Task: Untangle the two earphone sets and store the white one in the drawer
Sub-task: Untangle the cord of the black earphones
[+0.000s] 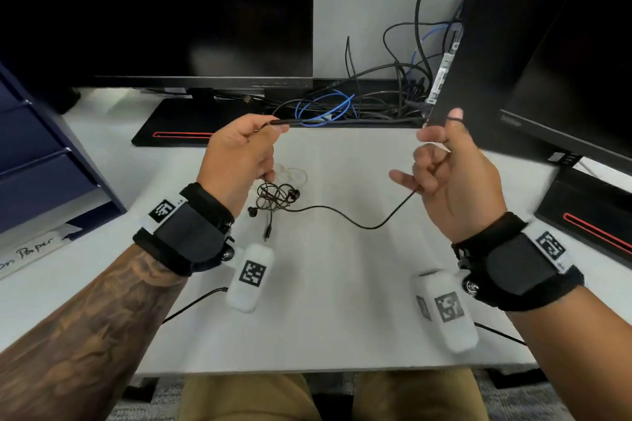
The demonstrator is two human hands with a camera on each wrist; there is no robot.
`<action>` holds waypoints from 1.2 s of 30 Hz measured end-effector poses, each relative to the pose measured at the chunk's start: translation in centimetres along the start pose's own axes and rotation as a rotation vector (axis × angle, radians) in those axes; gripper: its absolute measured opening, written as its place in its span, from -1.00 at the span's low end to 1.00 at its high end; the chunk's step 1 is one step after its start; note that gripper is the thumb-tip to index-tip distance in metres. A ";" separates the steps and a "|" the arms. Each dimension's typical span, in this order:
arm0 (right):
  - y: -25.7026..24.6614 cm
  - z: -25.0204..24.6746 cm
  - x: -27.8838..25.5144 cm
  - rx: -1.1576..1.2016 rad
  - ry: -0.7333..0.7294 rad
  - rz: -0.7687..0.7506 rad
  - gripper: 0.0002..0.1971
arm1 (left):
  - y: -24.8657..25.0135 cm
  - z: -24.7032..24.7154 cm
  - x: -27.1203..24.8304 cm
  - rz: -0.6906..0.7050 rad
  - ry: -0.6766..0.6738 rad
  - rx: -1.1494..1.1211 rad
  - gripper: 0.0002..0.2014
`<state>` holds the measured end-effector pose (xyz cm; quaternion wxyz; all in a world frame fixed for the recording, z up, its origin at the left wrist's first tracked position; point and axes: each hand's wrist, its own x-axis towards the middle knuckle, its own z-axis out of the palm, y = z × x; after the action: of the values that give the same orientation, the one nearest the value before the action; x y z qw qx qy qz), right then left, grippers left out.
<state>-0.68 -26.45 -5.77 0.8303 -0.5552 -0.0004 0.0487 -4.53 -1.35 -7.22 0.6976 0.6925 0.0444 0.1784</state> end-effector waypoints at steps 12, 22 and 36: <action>-0.3 -2.4 0.7 -1.330 0.130 -0.667 -0.77 | -0.1 -1.9 1.6 0.043 0.130 0.372 -0.87; -0.2 -2.9 1.6 -1.539 0.075 -0.591 -0.55 | -0.5 -1.9 1.5 0.088 0.003 0.669 -0.86; 1.0 -3.2 2.2 -1.089 -0.076 -0.222 -0.66 | -0.7 0.6 -0.6 -0.413 -0.216 0.065 -0.76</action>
<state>1.64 -28.88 -8.03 0.4228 -0.8986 -0.1140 -0.0261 -4.72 -2.10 -8.03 0.6972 0.7060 0.1159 -0.0449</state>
